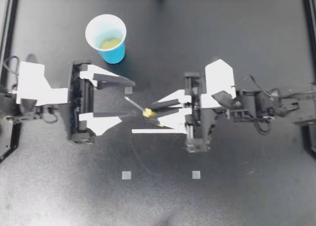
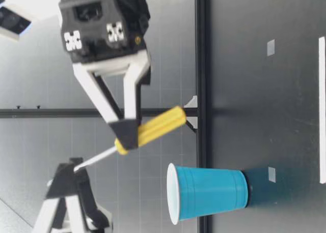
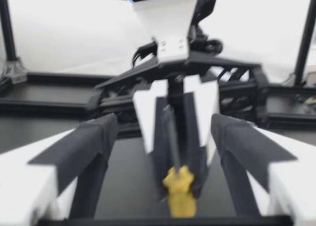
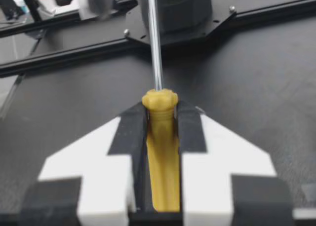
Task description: Pick up the screwdriver with the right arm, hand it over to the left arm then place it into the cup.
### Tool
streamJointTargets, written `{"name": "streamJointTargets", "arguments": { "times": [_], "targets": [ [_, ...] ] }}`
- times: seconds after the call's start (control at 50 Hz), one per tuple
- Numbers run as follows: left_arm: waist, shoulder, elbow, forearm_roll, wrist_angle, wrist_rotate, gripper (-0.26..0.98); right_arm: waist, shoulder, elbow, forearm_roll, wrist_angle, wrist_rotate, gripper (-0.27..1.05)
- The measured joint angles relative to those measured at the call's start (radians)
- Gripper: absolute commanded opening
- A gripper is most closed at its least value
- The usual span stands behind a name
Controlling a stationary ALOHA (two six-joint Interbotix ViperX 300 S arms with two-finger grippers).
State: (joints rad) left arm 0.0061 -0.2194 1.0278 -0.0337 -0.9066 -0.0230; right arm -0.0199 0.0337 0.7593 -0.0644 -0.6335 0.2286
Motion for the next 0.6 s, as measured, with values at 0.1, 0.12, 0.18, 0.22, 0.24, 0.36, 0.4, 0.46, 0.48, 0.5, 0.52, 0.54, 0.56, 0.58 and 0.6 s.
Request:
{"name": "streamJointTargets", "arguments": {
  "times": [0.1, 0.12, 0.18, 0.22, 0.24, 0.36, 0.4, 0.46, 0.48, 0.5, 0.52, 0.54, 0.56, 0.58, 0.6],
  "targets": [
    [0.002, 0.003, -0.006, 0.025, -0.008, -0.018, 0.69, -0.008, 0.002, -0.009, 0.000, -0.008, -0.002, 0.04],
    [0.002, 0.005, -0.006, 0.026, -0.009, -0.021, 0.69, -0.009, 0.002, -0.011, 0.000, -0.008, -0.002, 0.04],
    [0.000, 0.005, -0.006, 0.029, -0.011, -0.028, 0.66, -0.015, 0.002, -0.011, -0.002, -0.014, -0.002, 0.04],
    [0.000, 0.006, -0.006, 0.032, -0.011, -0.028, 0.63, -0.018, 0.002, -0.012, -0.002, -0.018, -0.002, 0.04],
    [0.000, 0.006, -0.006, 0.032, -0.011, -0.028, 0.62, -0.020, 0.002, -0.012, 0.000, -0.021, -0.005, 0.04],
    [0.000, 0.011, -0.006, 0.034, -0.014, -0.028, 0.52, -0.028, 0.002, -0.014, 0.000, -0.037, -0.018, 0.04],
    [0.000, 0.011, -0.006, 0.034, -0.017, -0.028, 0.47, -0.028, 0.002, -0.014, 0.000, -0.040, -0.021, 0.04],
    [0.000, 0.012, -0.006, 0.034, -0.025, -0.028, 0.37, -0.028, 0.002, -0.015, 0.000, -0.041, -0.023, 0.04],
    [0.002, 0.012, -0.006, 0.032, -0.028, -0.028, 0.31, -0.028, 0.002, -0.015, 0.000, -0.041, -0.023, 0.04],
    [0.002, 0.012, -0.006, 0.032, -0.031, -0.028, 0.27, -0.028, 0.002, -0.015, -0.002, -0.041, -0.026, 0.04],
    [0.003, 0.012, -0.006, 0.032, -0.035, -0.028, 0.23, -0.026, 0.002, -0.015, -0.002, -0.043, -0.026, 0.04],
    [0.005, 0.014, -0.006, 0.032, -0.038, -0.029, 0.20, -0.028, 0.002, -0.015, -0.003, -0.043, -0.028, 0.04],
    [0.006, 0.012, -0.008, 0.032, -0.040, -0.031, 0.16, -0.026, 0.002, -0.015, -0.002, -0.043, -0.029, 0.04],
    [0.006, 0.012, -0.008, 0.031, -0.041, -0.031, 0.13, -0.028, 0.002, -0.015, -0.003, -0.043, -0.029, 0.04],
    [0.008, 0.012, -0.008, 0.028, -0.043, -0.031, 0.10, -0.026, 0.002, -0.017, -0.003, -0.043, -0.029, 0.04]
  ]
}}
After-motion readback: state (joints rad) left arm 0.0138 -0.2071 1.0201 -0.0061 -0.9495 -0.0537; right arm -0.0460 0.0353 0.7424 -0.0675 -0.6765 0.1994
